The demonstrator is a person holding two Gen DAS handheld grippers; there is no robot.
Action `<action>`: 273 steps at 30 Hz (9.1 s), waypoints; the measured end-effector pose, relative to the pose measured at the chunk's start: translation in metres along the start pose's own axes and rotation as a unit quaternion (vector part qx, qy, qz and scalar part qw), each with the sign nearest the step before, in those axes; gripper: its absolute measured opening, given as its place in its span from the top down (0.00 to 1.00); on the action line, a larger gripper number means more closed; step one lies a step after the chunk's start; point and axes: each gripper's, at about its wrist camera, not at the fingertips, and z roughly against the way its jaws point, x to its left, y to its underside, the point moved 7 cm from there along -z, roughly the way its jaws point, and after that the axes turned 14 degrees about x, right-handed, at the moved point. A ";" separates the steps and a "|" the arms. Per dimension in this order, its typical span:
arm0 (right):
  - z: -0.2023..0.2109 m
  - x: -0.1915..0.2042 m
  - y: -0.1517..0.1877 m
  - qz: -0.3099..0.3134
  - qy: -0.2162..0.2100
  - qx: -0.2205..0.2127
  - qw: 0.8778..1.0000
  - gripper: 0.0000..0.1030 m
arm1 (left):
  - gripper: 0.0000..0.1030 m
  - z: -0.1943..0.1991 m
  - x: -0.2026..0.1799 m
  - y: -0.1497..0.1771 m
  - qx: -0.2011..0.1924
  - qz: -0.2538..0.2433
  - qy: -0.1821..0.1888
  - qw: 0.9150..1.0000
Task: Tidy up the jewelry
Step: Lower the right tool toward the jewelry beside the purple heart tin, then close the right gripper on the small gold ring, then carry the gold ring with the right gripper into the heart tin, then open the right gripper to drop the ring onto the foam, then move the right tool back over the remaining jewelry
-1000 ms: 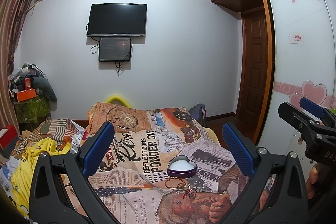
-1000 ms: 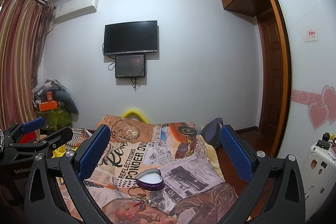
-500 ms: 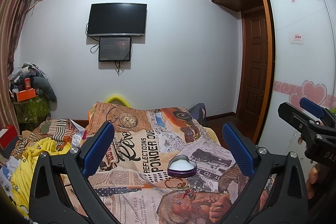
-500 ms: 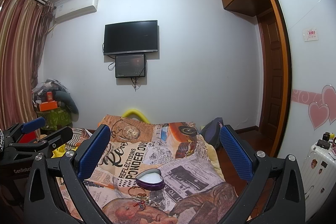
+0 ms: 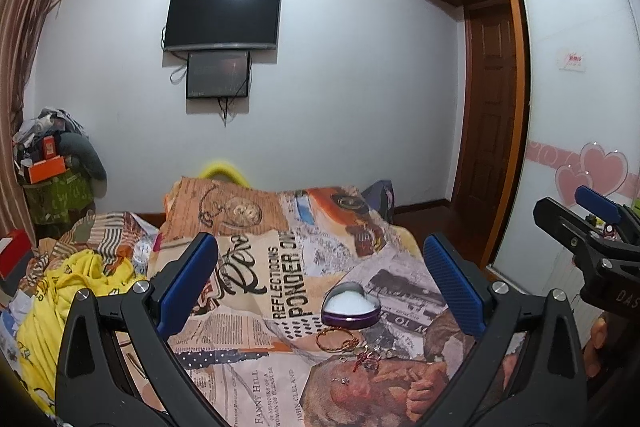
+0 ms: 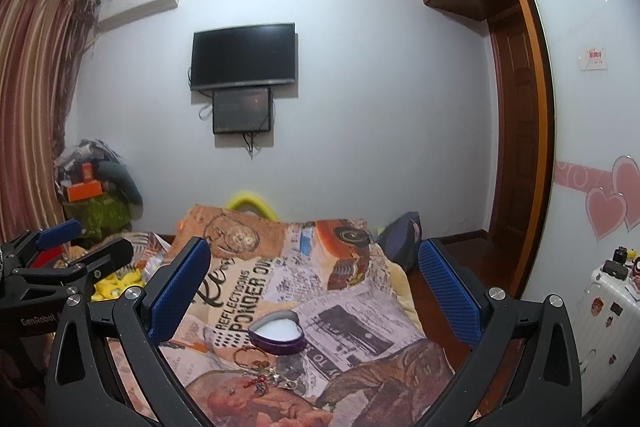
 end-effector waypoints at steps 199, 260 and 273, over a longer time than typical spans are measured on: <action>-0.271 0.040 0.118 0.061 -0.147 0.362 0.919 0.87 | 0.92 -0.288 0.004 0.059 0.306 -0.017 0.116 0.945; -0.188 0.023 0.163 0.056 -0.127 0.382 0.914 0.62 | 0.55 -0.203 0.020 0.136 0.350 -0.032 0.058 0.934; -0.207 0.052 0.182 0.070 -0.155 0.408 0.897 0.61 | 0.54 -0.200 0.029 0.143 0.347 -0.024 0.062 0.936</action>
